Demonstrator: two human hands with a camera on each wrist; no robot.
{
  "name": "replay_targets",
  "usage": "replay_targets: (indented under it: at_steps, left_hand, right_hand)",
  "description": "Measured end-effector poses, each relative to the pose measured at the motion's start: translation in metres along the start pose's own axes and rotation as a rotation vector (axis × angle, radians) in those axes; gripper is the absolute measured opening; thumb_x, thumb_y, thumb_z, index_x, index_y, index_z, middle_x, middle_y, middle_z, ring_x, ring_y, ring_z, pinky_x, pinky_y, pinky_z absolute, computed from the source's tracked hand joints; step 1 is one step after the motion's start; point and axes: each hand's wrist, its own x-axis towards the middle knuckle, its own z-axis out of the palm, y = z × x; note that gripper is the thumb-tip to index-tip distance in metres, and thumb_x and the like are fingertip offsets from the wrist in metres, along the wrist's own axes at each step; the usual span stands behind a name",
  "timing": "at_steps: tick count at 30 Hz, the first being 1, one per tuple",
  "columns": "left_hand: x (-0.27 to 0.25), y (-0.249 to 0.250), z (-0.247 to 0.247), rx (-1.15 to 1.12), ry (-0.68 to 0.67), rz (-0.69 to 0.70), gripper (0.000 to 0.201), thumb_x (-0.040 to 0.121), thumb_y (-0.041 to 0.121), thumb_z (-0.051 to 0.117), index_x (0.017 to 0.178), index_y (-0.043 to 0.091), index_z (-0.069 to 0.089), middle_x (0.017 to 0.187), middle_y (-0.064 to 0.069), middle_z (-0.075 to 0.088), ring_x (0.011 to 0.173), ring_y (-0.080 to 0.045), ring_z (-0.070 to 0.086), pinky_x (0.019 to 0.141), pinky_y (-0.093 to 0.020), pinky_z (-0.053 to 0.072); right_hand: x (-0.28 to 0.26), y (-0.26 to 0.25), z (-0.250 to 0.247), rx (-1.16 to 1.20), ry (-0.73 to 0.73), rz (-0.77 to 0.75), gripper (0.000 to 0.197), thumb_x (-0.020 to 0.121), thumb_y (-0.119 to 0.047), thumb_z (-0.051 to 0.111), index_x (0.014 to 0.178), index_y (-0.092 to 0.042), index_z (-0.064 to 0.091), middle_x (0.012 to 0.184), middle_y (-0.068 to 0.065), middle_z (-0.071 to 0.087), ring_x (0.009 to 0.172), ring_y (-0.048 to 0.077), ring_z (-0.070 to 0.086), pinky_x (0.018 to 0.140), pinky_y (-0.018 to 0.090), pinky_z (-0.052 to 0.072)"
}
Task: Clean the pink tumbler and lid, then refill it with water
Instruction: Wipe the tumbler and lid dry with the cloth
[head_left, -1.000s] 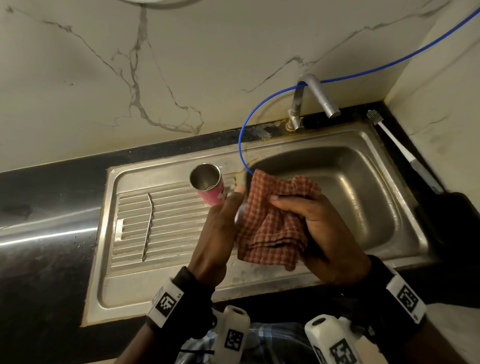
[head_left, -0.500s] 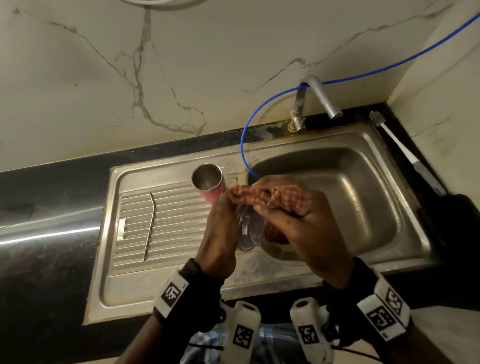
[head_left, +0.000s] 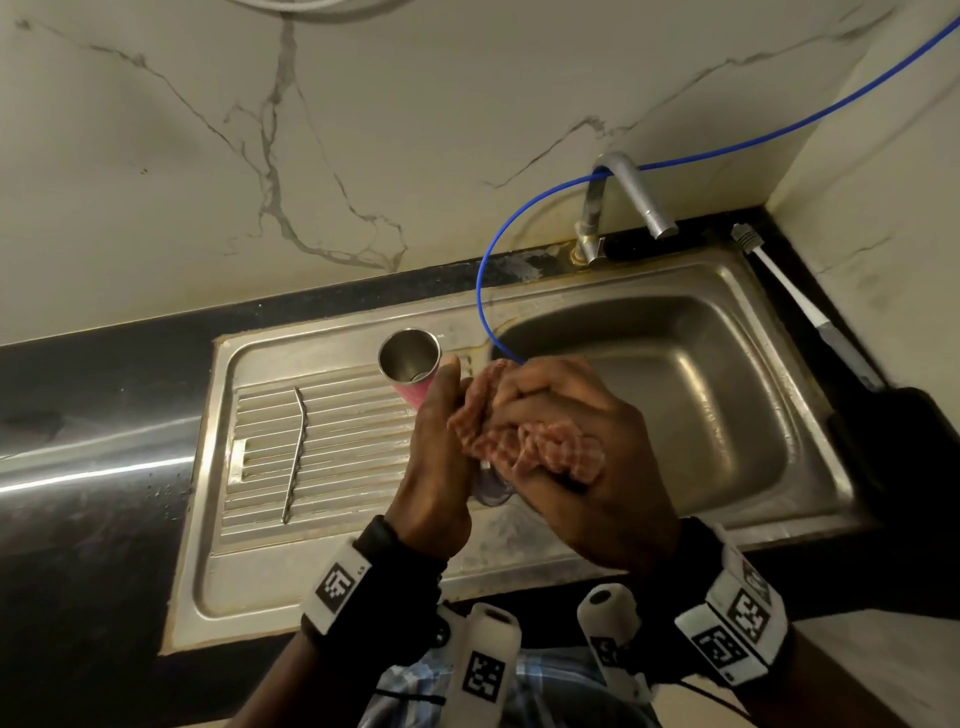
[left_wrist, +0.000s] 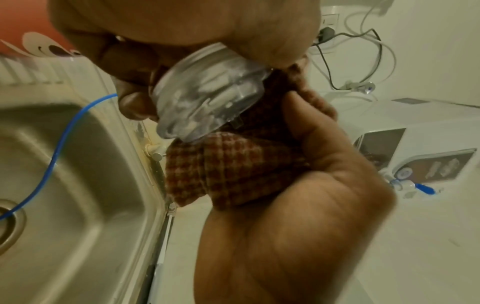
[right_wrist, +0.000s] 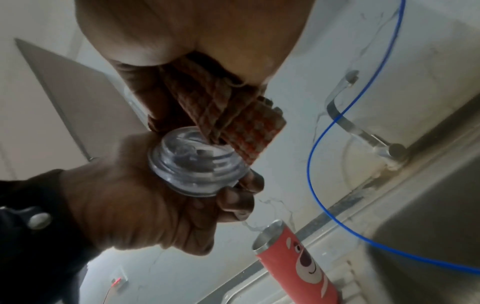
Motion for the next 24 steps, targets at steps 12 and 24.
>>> replay_targets:
  at_steps: [12,24]
  left_hand:
    - [-0.003,0.001,0.001,-0.049,0.042,0.048,0.064,0.108,0.058,0.036,0.100,0.008,0.075,0.100,-0.024,0.067,0.091,-0.035,0.068,0.078,-0.036,0.051]
    - [-0.012,0.002,0.007,-0.079,-0.001,0.085,0.061,0.107,0.057,0.036,0.089,0.011,0.072,0.096,-0.025,0.068,0.086,-0.036,0.069,0.074,-0.036,0.058]
  right_hand:
    - [0.001,0.005,0.000,-0.050,-0.018,-0.052,0.013,0.087,-0.009,0.081,0.099,-0.005,0.080,0.110,0.005,0.070,0.108,0.029,0.064,0.094,0.047,0.051]
    - [0.006,0.007,-0.010,-0.048,-0.018,0.016,0.019,0.089,-0.011,0.076,0.107,-0.007,0.079,0.114,0.004,0.069,0.108,0.029,0.066,0.090,0.047,0.054]
